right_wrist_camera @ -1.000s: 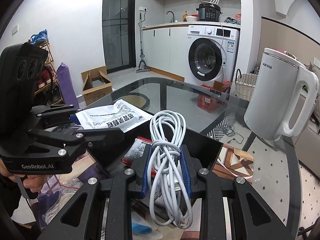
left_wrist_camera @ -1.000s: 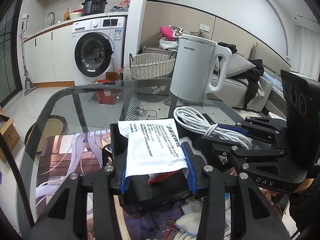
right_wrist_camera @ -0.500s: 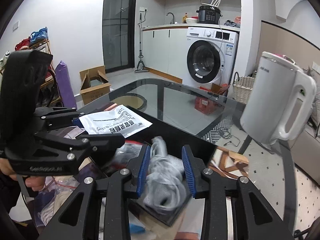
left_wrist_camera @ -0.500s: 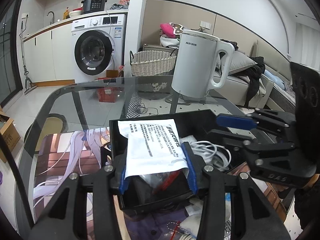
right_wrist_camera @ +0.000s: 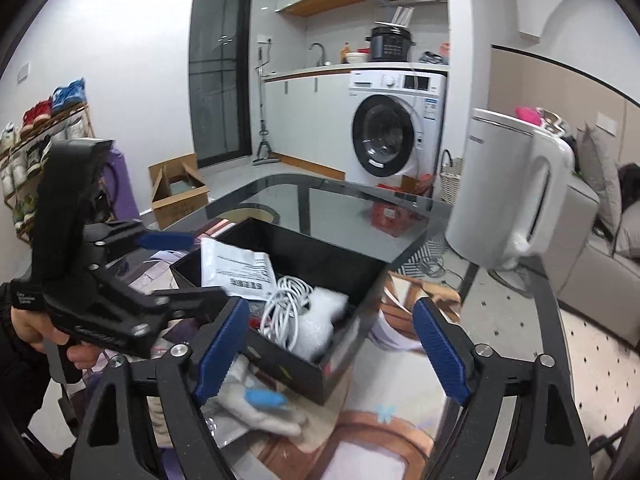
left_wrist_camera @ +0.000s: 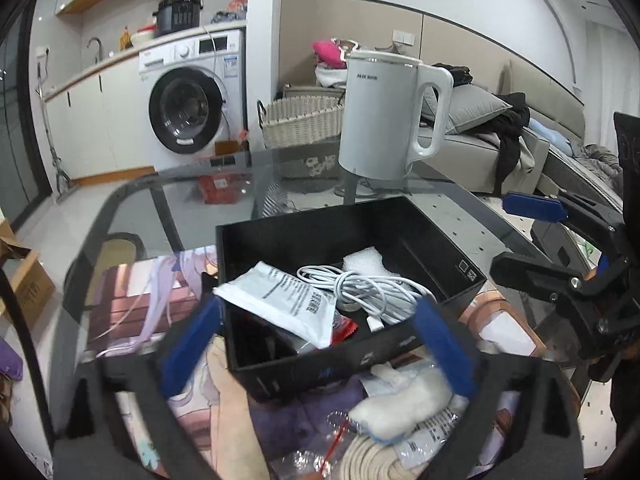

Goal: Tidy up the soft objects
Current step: 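Open both grippers to drop the grey cable and paper bag into the box, then move the right gripper to the white plush toy and close on it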

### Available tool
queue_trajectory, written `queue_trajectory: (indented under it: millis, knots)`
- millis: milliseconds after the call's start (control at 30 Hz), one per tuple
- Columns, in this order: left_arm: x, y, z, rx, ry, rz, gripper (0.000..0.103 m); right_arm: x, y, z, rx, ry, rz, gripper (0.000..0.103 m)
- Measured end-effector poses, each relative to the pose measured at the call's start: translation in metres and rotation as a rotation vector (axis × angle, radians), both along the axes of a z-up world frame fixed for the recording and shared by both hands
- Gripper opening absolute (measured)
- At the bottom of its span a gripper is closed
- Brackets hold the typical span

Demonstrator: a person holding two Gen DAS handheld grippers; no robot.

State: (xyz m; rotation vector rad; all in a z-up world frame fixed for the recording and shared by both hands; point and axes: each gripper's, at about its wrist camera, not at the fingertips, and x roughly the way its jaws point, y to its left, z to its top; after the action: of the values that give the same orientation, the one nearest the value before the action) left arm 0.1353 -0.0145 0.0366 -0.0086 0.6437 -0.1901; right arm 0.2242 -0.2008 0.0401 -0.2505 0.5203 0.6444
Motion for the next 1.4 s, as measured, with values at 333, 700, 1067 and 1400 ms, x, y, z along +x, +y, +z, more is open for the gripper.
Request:
queue_trajectory:
  millis: [333, 700, 1067, 1400]
  knots:
    - [-0.037, 0.018, 0.006, -0.046, -0.023, 0.036, 0.103, -0.022, -0.020, -0.006, 0.041, 0.056, -0.050, 0.102]
    - [-0.070, 0.033, -0.007, -0.064, -0.013, 0.067, 0.103, -0.038, -0.012, -0.013, 0.050, 0.070, -0.014, 0.102]
    - [-0.067, 0.039, -0.019, -0.063, 0.019, 0.077, 0.103, -0.035, 0.006, -0.033, -0.013, 0.118, 0.033, 0.102]
    - [-0.065, 0.031, -0.025, -0.047, 0.033, 0.040, 0.103, -0.025, 0.020, -0.048, -0.087, 0.159, 0.064, 0.102]
